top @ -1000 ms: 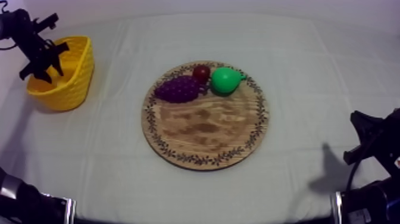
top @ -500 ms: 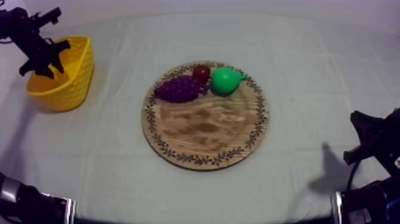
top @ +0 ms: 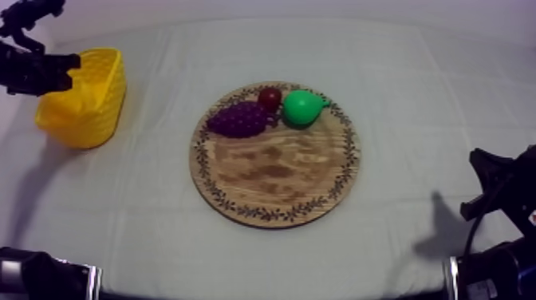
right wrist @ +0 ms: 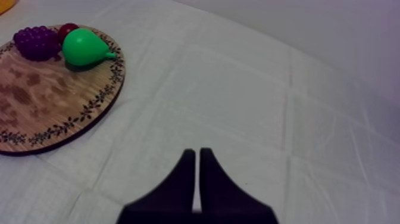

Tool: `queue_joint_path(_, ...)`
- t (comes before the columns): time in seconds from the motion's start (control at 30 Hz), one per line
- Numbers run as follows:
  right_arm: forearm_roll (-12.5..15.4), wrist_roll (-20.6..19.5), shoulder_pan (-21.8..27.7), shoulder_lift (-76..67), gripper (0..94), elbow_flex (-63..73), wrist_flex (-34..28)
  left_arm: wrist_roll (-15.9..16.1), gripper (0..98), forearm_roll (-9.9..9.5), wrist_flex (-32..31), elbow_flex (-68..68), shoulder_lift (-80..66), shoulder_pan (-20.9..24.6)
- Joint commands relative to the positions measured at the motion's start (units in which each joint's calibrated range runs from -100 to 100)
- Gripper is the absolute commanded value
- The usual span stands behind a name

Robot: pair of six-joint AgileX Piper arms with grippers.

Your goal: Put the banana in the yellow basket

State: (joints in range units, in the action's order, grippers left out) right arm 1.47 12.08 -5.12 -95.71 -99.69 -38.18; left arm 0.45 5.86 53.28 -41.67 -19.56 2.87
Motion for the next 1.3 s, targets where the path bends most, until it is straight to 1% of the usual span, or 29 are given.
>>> queue_joint_path(0.0, 0.0, 0.0, 0.0, 0.0, 0.5, 0.0, 0.0, 2.5, 0.2, 0.81, -3.5, -9.1, -15.3, 0.0)
queue_joint_path(0.13, 0.0, 0.0, 0.0, 0.0, 0.5, 0.0, 0.0, 3.4, 0.8, 1.08, -8.4, -18.9, -29.8, 0.2)
queue_joint_path(0.2, 0.0, 0.0, 0.0, 0.0, 0.5, 0.0, 0.0, 3.8, 0.8, 0.90, -10.2, -23.9, -37.5, 0.2)
queue_joint_path(0.27, 0.0, 0.0, 0.0, 0.0, 0.5, 0.0, 0.0, 4.9, 0.4, 0.59, -11.3, -28.6, -44.9, -0.1)
queue_joint_path(0.43, 0.0, 0.0, 0.0, 0.0, 0.5, 0.0, 0.0, 4.1, 1.1, -2.87, -11.8, -37.2, -57.4, -1.9)
queue_joint_path(0.5, 0.0, 0.0, 0.0, 0.0, 0.5, 0.0, 0.0, 3.9, 0.6, -3.74, -12.1, -40.1, -61.2, -2.3)
queue_joint_path(0.67, 0.0, 0.0, 0.0, 0.0, 0.5, 0.0, 0.0, 5.3, 0.2, -4.20, -15.4, -48.3, -68.9, -2.5)
queue_joint_path(0.8, 0.0, 0.0, 0.0, 0.0, 0.5, 0.0, 0.0, 4.7, 0.1, -4.76, -16.4, -53.2, -72.7, -2.8)
queue_joint_path(0.87, 0.0, 0.0, 0.0, 0.0, 0.5, 0.0, 0.0, 3.6, 0.1, -5.88, -16.3, -55.0, -75.0, -2.8)
queue_joint_path(1.0, 0.0, 0.0, 0.0, 0.0, 0.5, 0.0, 0.0, 1.3, 0.1, -6.85, -14.4, -55.8, -78.5, -2.5)
queue_joint_path(1.07, 0.0, 0.0, 0.0, 0.0, 0.5, 0.0, 0.0, -2.1, 0.1, -7.13, -14.1, -55.9, -79.3, -2.5)
queue_joint_path(1.13, 0.0, 0.0, 0.0, 0.0, 0.5, 0.0, 0.0, -6.7, 0.1, -7.36, -15.9, -56.6, -79.8, -2.5)
queue_joint_path(1.2, 0.0, 0.0, 0.0, 0.0, 0.5, 0.0, 0.0, -10.5, 0.1, -7.55, -17.9, -57.2, -80.0, -2.5)
queue_joint_path(1.27, 0.0, 0.0, 0.0, 0.0, 0.5, 0.0, 0.0, -12.6, 0.1, -7.65, -18.9, -57.6, -80.1, -2.5)
